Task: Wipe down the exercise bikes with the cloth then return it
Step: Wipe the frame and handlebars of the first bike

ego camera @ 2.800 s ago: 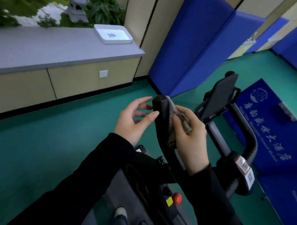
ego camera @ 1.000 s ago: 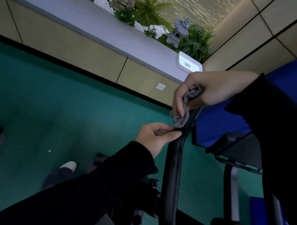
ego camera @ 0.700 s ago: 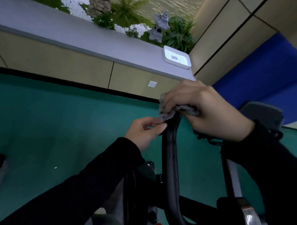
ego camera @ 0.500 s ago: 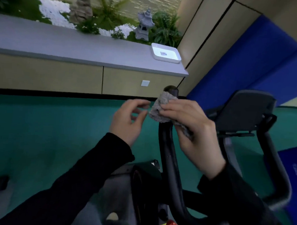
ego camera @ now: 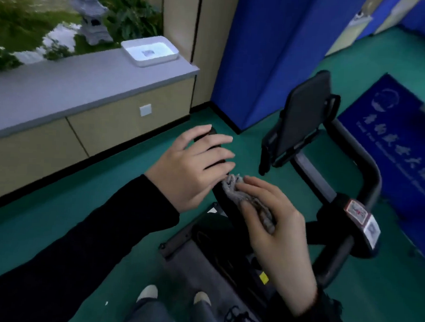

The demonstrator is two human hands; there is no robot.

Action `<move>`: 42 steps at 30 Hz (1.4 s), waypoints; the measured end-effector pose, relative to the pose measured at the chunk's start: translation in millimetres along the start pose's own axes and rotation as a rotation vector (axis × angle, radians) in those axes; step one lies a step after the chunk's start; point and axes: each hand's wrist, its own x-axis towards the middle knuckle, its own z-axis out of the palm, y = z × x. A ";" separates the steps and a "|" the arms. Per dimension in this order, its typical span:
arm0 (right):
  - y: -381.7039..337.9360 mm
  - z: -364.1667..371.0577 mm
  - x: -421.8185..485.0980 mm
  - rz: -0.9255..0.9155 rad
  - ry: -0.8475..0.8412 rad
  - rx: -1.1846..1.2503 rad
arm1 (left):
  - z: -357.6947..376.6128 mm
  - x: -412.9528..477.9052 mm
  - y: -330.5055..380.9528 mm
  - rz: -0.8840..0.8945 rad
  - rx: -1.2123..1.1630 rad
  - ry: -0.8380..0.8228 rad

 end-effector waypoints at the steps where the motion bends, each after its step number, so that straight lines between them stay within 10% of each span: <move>1: -2.8 6.3 -3.1 0.012 0.026 -0.050 | 0.9 1.9 -1.8 0.007 -0.015 0.009; 10: -8.2 3.7 -22.8 0.322 0.158 -0.254 | 14.8 8.8 -11.4 0.071 -0.089 0.066; 29: 27.2 -29.2 45.4 0.759 -0.597 0.232 | 23.9 5.5 -7.6 0.026 -0.126 0.114; 38: 37.7 -49.1 41.2 0.775 -0.786 0.252 | 24.0 2.6 -2.8 -0.012 -0.093 0.092; 42: 37.3 -40.9 31.0 0.658 -0.597 0.129 | 25.5 3.8 -0.1 -0.036 -0.079 0.086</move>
